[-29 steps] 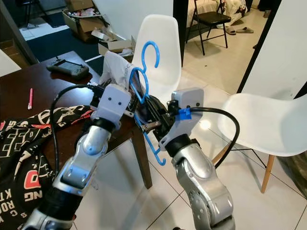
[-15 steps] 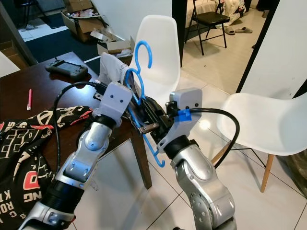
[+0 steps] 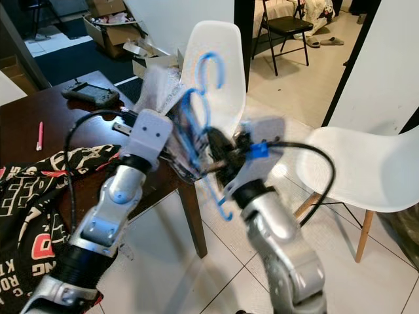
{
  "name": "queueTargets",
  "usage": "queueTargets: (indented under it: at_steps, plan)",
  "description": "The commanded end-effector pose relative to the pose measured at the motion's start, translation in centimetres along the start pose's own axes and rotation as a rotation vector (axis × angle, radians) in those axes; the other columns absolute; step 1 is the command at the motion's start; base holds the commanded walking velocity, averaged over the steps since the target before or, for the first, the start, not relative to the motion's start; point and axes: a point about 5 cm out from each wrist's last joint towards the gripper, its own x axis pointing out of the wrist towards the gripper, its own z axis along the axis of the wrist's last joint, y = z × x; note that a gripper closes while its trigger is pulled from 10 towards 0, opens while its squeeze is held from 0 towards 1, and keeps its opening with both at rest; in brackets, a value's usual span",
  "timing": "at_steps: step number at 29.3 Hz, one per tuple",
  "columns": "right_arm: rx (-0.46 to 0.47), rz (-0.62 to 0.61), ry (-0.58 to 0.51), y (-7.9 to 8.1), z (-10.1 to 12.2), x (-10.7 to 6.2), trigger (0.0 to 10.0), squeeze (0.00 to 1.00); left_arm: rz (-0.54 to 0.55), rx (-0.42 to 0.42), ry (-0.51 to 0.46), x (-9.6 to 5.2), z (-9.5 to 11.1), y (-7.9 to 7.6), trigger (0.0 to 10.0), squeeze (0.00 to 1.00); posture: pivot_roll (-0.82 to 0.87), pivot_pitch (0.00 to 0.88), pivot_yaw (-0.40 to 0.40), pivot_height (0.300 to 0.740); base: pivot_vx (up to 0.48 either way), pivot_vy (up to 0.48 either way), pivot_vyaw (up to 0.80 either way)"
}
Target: Hang hanger
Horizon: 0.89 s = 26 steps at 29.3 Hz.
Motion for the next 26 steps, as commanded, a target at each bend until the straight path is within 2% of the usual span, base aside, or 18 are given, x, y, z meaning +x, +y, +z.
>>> queueTargets:
  at_steps: [1, 4, 10, 11, 18, 20, 23, 26]
  plan:
    - [-0.004, -0.031, -0.021, -0.4, 0.2, 0.2, 0.0, 0.0, 0.008, 0.024, 0.011, -0.2, -0.1, 0.5, 0.0, 0.0, -0.01, 0.135, 0.05, 0.74, 0.0, 0.0, 0.0]
    - [-0.004, -0.064, -0.027, -0.8, 0.2, 0.4, 0.0, 0.0, 0.01, 0.022, 0.003, -0.2, 0.1, 0.6, 0.0, 0.0, 0.0, 0.136, 0.049, 0.74, 0.0, 0.0, 0.0]
    - [0.008, -0.087, -0.051, -0.9, 0.4, 1.0, 0.0, 0.0, -0.014, 0.005, 0.0, -0.7, 0.3, -0.1, 0.0, 0.0, 0.0, 0.134, 0.048, 0.74, 0.0, 0.0, 0.0]
    - [0.003, -0.119, -0.063, -1.4, 0.6, 1.2, 0.0, 0.0, -0.036, -0.013, 0.002, -1.1, 0.5, -0.9, 0.0, 0.0, 0.01, 0.136, 0.044, 0.74, 0.0, 0.0, 0.0]
    - [-0.007, -0.148, -0.074, -1.9, 0.9, 1.4, 0.0, 0.0, -0.06, -0.032, 0.005, -1.6, 0.6, -1.7, 0.0, 0.0, 0.01, 0.138, 0.043, 0.74, 0.0, 0.0, 0.0]
    - [-0.009, -0.166, -0.089, -2.5, 1.2, 1.6, 0.0, 0.0, -0.095, -0.059, 0.01, -2.1, 0.8, -2.7, 0.0, 0.0, 0.01, 0.139, 0.041, 0.74, 0.0, 0.0, 0.0]
    - [-0.009, -0.166, -0.089, -2.5, 1.2, 1.6, 0.0, 0.0, -0.095, -0.059, 0.01, -2.1, 0.8, -2.7, 0.0, 0.0, 0.01, 0.139, 0.041, 0.74, 0.0, 0.0, 0.0]
    - [-0.005, -0.184, -0.121, -3.0, 1.7, 2.2, 0.0, 0.0, -0.205, -0.156, 0.022, -3.4, 1.3, -5.5, 0.0, 0.0, 0.01, 0.138, 0.043, 0.74, 0.0, 0.0, 0.0]
